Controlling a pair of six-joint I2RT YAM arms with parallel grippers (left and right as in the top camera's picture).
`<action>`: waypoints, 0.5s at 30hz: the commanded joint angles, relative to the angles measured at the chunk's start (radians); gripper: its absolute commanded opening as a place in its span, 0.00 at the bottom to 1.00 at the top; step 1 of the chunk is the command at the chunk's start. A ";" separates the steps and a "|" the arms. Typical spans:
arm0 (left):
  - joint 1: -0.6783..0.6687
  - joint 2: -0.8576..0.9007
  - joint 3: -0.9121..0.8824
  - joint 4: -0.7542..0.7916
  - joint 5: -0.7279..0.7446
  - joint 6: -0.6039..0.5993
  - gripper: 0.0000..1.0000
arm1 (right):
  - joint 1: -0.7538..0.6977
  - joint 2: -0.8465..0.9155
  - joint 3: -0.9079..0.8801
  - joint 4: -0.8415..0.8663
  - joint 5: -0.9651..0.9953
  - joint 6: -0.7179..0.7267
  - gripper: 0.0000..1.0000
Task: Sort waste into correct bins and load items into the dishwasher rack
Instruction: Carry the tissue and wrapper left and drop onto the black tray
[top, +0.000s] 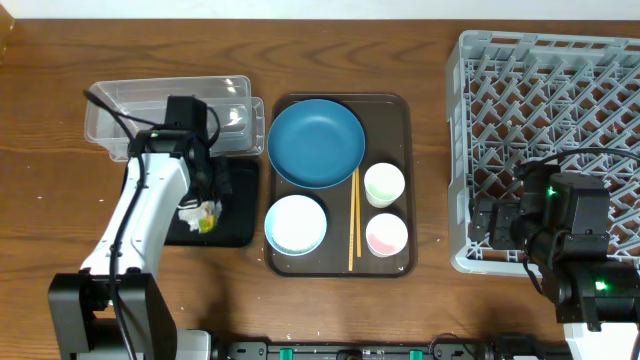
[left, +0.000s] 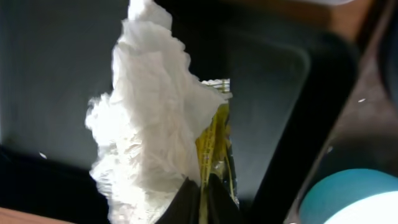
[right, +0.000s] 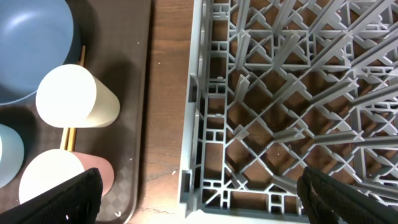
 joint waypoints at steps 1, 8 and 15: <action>0.003 -0.008 -0.004 0.002 0.020 -0.020 0.34 | -0.005 -0.005 0.021 -0.004 0.000 0.005 0.99; 0.000 -0.051 0.019 -0.001 0.048 -0.016 0.45 | -0.006 -0.005 0.021 -0.004 0.001 0.005 0.99; -0.006 -0.188 0.024 0.018 0.098 -0.005 0.52 | -0.006 -0.005 0.021 -0.004 0.001 0.005 0.99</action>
